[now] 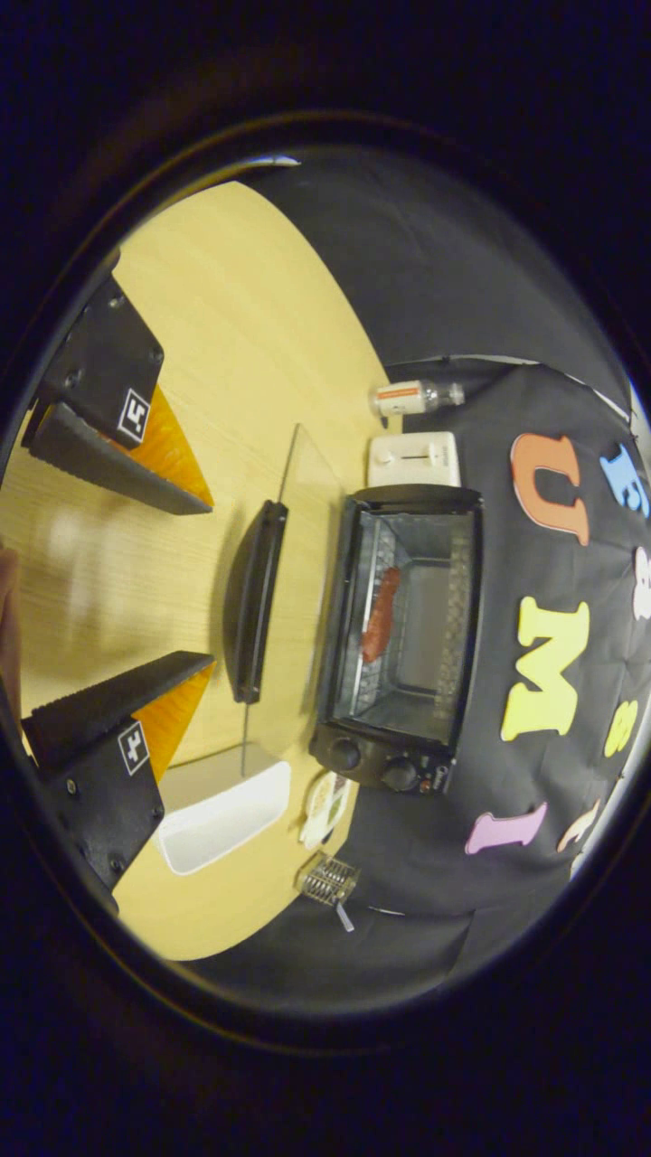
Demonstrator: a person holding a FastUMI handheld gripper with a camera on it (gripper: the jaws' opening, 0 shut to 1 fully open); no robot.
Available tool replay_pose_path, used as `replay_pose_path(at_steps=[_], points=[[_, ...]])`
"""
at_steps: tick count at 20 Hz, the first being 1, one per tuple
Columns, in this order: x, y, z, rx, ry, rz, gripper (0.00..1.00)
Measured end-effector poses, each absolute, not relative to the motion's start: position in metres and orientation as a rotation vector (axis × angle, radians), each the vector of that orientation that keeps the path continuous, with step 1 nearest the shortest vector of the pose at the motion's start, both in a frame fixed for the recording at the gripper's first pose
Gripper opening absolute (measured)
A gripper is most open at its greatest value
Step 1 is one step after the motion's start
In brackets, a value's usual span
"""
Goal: Open the toaster oven, put the food inside, and close the toaster oven door.
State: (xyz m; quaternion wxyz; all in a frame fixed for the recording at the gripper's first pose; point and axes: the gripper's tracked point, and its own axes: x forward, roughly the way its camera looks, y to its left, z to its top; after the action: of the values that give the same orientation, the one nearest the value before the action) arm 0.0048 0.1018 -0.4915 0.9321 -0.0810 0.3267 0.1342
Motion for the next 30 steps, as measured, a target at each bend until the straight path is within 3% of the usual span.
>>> replay_pose_path(at_steps=[13, 17, 30], points=[[0.051, 0.100, -0.510, -0.004, 0.767, 0.228, 0.97], [0.085, 0.086, -0.482, -0.089, 0.582, 0.156, 0.97], [0.105, 0.100, -0.452, -0.104, 0.515, 0.191, 0.96]])
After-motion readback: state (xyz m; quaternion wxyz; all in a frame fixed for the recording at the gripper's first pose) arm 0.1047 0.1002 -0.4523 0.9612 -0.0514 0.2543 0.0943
